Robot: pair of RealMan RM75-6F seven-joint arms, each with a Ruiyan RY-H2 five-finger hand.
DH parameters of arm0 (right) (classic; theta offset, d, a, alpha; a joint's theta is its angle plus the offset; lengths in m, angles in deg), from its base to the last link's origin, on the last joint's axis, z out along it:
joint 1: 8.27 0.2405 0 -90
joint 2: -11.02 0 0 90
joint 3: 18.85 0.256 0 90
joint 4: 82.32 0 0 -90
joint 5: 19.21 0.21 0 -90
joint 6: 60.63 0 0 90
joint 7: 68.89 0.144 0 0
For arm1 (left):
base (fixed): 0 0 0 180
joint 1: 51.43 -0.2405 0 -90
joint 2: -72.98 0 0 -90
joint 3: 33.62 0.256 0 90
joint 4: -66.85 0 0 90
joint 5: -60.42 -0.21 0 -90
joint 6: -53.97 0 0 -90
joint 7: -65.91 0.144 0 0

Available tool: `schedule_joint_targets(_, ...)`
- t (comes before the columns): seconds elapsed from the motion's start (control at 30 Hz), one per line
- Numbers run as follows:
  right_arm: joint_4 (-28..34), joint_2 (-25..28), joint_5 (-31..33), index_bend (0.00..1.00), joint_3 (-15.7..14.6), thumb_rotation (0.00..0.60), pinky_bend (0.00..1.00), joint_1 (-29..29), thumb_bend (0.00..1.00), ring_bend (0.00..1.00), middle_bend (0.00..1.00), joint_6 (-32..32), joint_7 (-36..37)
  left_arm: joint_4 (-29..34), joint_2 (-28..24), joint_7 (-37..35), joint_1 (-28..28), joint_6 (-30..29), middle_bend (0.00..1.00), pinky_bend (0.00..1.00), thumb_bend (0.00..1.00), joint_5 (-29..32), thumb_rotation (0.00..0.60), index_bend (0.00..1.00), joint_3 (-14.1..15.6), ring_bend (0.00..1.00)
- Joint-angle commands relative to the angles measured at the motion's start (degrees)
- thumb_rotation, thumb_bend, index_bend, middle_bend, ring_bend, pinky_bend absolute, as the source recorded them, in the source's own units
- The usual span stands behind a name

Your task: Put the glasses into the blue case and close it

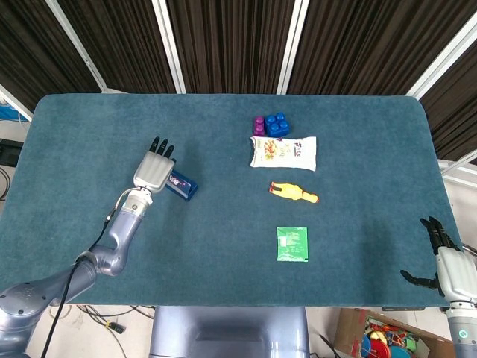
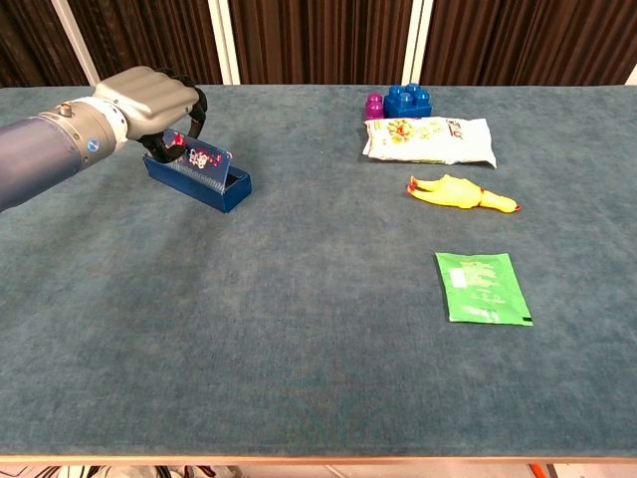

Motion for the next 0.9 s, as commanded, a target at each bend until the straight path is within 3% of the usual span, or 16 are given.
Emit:
schedule_joint_targets(0.03, 0.0, 0.0, 0.0, 0.09, 0.0, 0.6, 0.29, 0.0, 0.21, 0.16, 0.02, 0.0, 0.0, -0.9, 0.7, 0.3, 0.4, 0.1, 0.16, 0.07, 0.47, 0.3, 0.6, 0.55, -0.2, 0.04)
schedule_joint_targets(0.43, 0.1, 0.2, 0.1, 0.09, 0.0, 0.6, 0.29, 0.0, 0.21, 0.17, 0.02, -0.2, 0.1, -4.5, 3.2, 1.5, 1.8, 1.7, 0.15, 0.07, 0.46, 1.6, 0.6, 0.41, -0.4, 0.04)
schedule_joint_targets(0.7, 0.2, 0.3, 0.3, 0.09, 0.0, 0.6, 0.29, 0.1, 0.21, 0.16, 0.02, -0.5, 0.4, -6.5, 4.5, 3.5, 2.2, 2.3, 0.12, 0.07, 0.45, 2.8, 0.6, 0.13, -0.7, 0.04)
schedule_joint_targets(0.9, 0.3, 0.4, 0.4, 0.09, 0.0, 0.6, 0.29, 0.0, 0.21, 0.16, 0.02, -0.4, 0.5, -6.1, 4.4, 4.4, 2.3, 0.7, 0.11, 0.07, 0.4, 2.4, 0.6, 0.1, -0.7, 0.04)
